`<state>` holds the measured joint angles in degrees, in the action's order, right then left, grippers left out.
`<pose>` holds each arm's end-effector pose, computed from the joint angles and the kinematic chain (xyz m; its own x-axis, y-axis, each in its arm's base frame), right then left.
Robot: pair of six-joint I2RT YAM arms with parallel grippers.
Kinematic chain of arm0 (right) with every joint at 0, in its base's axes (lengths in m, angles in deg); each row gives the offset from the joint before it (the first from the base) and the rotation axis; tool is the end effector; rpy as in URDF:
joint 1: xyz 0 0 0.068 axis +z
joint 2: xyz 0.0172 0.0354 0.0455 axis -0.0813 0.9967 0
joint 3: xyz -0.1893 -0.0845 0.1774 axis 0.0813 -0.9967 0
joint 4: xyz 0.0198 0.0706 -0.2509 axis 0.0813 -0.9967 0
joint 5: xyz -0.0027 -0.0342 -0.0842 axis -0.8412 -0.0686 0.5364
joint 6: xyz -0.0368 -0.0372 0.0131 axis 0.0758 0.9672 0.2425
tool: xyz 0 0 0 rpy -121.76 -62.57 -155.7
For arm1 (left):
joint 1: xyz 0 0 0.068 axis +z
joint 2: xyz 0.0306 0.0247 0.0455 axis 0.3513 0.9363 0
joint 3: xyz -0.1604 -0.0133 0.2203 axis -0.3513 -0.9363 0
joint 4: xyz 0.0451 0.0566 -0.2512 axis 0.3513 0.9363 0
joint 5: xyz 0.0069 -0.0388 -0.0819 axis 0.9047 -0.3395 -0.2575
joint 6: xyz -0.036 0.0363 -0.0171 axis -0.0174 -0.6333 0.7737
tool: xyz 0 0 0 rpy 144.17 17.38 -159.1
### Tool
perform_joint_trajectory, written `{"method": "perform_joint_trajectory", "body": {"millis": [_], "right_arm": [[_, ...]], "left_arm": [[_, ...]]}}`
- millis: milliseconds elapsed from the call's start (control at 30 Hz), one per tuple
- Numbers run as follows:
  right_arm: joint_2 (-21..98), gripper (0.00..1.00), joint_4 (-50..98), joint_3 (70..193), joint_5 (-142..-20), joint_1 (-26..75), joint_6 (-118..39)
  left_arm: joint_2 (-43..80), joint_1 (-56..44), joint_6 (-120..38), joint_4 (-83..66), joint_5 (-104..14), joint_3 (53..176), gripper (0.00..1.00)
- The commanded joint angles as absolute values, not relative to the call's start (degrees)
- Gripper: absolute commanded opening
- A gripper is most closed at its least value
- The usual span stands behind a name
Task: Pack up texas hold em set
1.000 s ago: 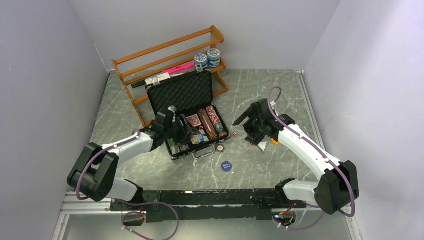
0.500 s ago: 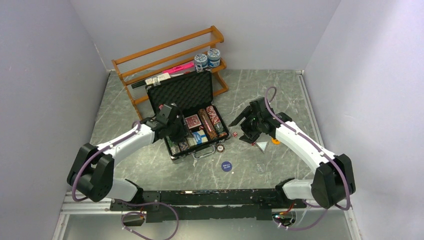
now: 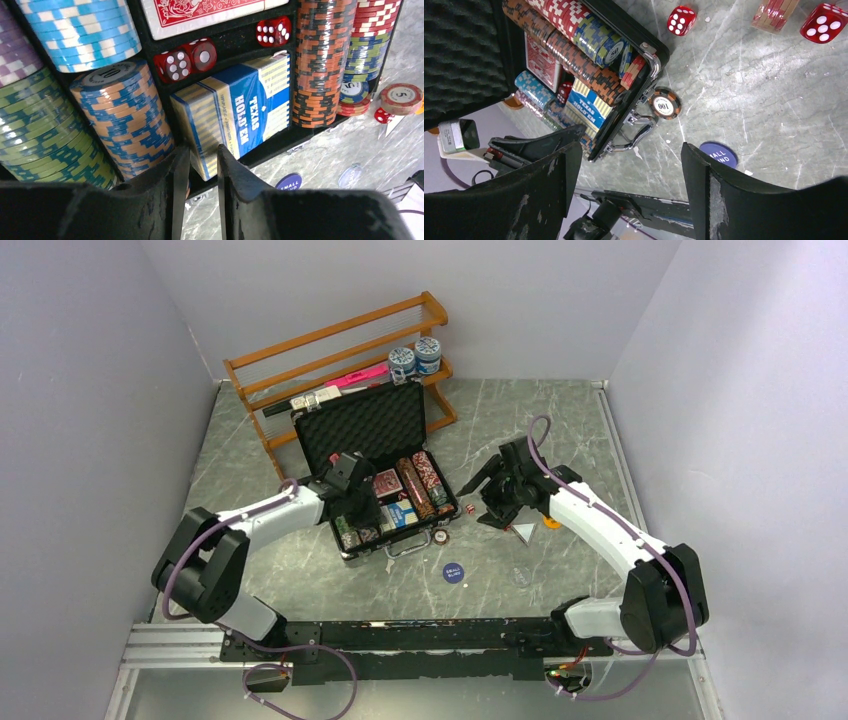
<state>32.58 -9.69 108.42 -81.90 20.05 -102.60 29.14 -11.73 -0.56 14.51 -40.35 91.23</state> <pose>0.2348 0.1139 0.2408 -0.7180 0.6922 -0.0731 0.5426 0.6224 0.5641 0.2454 -0.1577 0.1868 -0.8823 -0.3671 -0.2947 -0.2082 0.8658 -0.4550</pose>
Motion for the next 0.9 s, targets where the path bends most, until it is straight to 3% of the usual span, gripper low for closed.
{"method": "perform_joint_trajectory", "body": {"millis": [0,233,367,567,867], "right_arm": [[32.1,0.77,-9.3,107.9,-82.1,19.4,-101.4],[32.2,0.79,-12.0,109.9,-78.2,18.6,-94.6],[35.2,0.84,-17.3,115.7,-72.9,17.5,-82.7],[39.3,0.89,-23.0,121.0,-62.2,15.8,-71.0],[42.3,0.74,-17.8,117.4,-65.4,15.7,-72.1]], "left_arm": [[30.3,-12.1,-3.6,11.7,-38.3,91.1,0.31],[31.7,-12.4,-4.4,10.6,-39.0,91.5,0.29],[29.8,-13.3,-7.1,16.0,-32.3,95.7,0.38],[23.1,-13.3,-8.7,16.1,-32.3,95.9,0.5],[9.3,-13.3,-9.7,10.8,-28.5,89.4,0.83]]}}
